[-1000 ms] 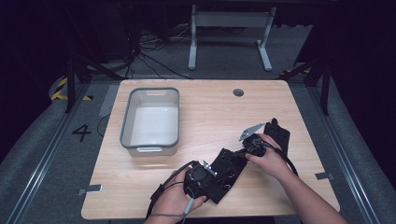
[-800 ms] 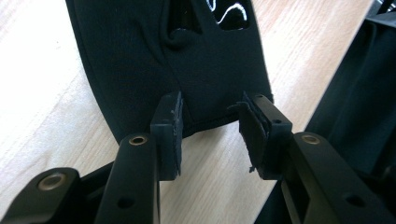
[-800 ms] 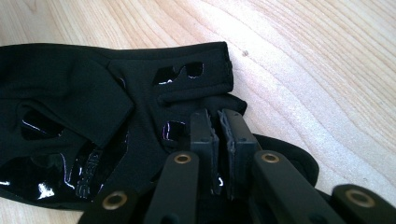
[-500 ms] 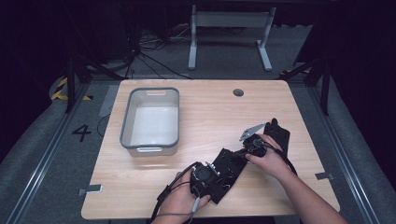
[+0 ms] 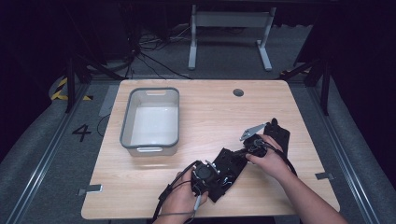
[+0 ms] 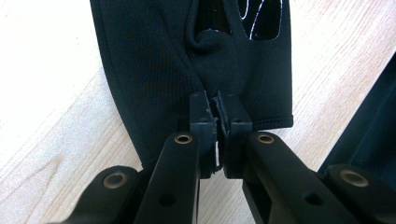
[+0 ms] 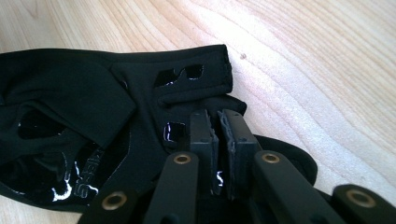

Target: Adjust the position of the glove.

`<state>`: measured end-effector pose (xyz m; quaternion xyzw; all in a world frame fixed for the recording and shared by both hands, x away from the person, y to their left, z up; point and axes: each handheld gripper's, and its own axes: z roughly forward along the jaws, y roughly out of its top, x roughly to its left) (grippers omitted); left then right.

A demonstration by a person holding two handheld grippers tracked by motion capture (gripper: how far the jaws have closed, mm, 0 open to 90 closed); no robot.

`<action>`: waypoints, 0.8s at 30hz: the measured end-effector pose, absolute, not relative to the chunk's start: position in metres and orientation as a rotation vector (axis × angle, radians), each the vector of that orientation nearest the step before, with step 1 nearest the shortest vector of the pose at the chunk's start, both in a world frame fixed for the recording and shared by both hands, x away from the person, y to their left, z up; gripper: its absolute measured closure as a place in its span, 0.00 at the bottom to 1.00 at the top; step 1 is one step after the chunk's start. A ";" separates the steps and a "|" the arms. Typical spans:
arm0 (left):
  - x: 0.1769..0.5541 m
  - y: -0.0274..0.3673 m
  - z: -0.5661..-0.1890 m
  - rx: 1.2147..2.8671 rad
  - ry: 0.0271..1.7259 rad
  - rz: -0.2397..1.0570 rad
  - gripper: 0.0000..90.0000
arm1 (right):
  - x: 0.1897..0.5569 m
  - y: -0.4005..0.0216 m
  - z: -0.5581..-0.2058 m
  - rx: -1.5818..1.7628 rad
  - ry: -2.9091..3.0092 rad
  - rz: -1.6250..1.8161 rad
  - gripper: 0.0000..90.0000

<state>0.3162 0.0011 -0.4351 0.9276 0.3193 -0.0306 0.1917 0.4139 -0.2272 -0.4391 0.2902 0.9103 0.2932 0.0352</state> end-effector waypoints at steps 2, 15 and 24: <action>0.317 0.004 -0.432 2.599 0.892 -0.095 0.96 | 0.412 -0.228 -0.435 0.883 2.792 0.905 0.94; 0.327 0.028 -0.401 2.564 0.847 -0.005 0.96 | 0.377 -0.250 -0.400 0.973 2.739 1.067 0.94; 0.342 0.027 -0.399 2.595 0.807 0.022 0.95 | 0.347 -0.257 -0.393 1.047 2.704 1.079 0.94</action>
